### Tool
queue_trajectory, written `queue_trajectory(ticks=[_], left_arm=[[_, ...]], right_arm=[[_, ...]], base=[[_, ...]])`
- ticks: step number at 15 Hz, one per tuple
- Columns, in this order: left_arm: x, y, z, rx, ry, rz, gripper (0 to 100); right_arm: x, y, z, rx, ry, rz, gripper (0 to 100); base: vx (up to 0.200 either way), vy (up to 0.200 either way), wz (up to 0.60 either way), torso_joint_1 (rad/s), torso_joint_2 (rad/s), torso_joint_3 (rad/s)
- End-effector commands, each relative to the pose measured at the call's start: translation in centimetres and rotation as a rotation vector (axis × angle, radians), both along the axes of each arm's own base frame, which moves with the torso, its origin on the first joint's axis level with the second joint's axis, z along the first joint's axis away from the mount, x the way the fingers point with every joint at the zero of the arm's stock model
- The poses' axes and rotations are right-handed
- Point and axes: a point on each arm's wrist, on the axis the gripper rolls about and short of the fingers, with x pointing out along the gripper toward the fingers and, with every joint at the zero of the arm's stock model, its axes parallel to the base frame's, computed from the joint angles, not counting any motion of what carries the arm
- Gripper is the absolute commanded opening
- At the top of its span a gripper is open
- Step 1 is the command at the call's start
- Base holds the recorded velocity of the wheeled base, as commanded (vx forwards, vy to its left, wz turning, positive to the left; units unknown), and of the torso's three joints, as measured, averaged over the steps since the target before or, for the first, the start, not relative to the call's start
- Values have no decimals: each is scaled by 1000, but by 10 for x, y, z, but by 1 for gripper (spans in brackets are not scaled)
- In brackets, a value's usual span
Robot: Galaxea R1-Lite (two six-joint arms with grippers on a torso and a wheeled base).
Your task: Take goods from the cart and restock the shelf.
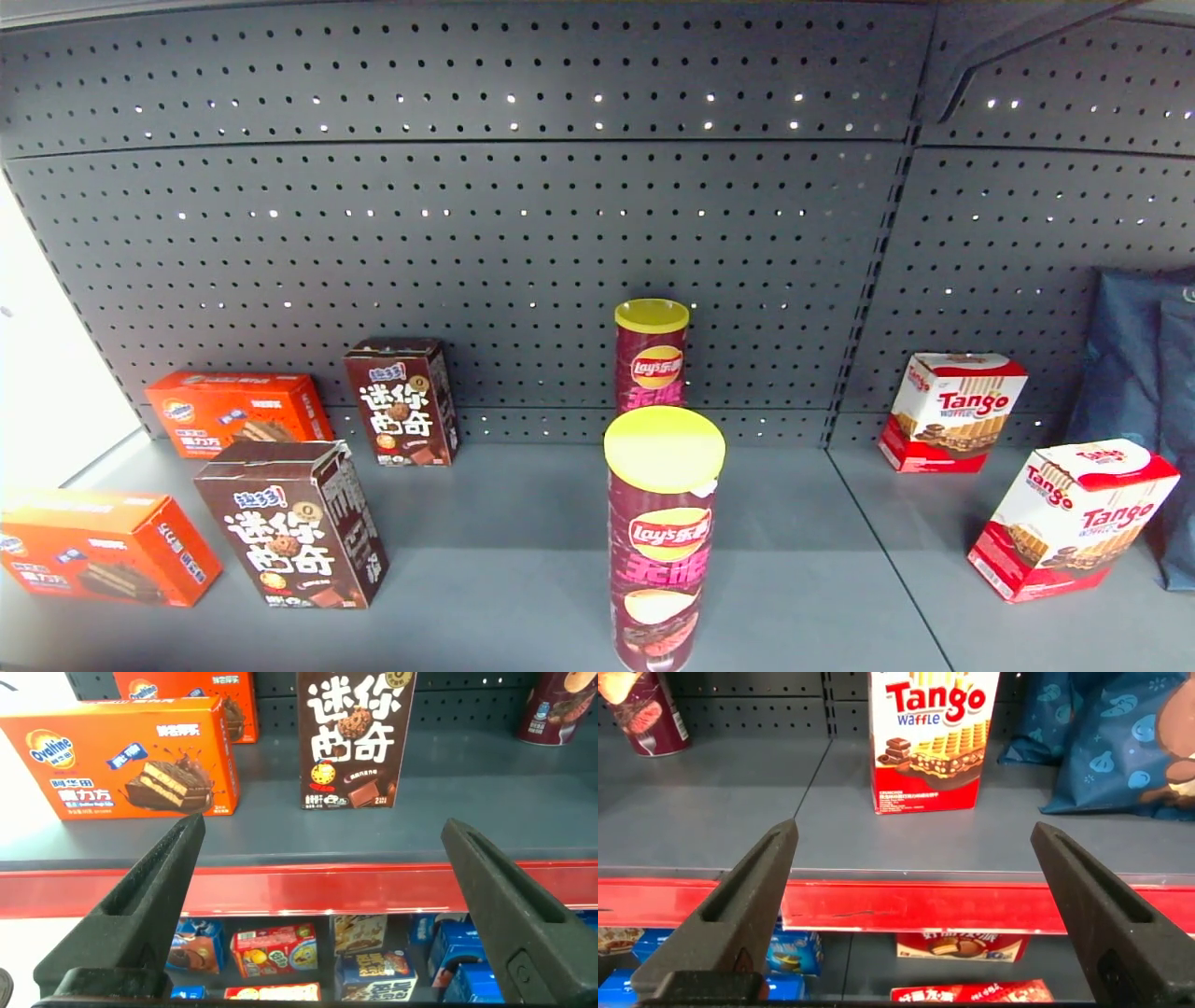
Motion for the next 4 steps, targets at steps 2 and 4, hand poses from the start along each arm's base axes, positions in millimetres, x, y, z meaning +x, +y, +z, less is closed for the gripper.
queue_trajectory(ticks=[2,4], left_arm=[[0,0,0,0,-1,0,100],[0,0,0,0,-1,0,100]], right_arm=[[0,0,0,0,0,1,100],[0,0,0,1,-1,1,100]], base=[[0,0,0,0,0,0],[0,0,0,0,0,0]])
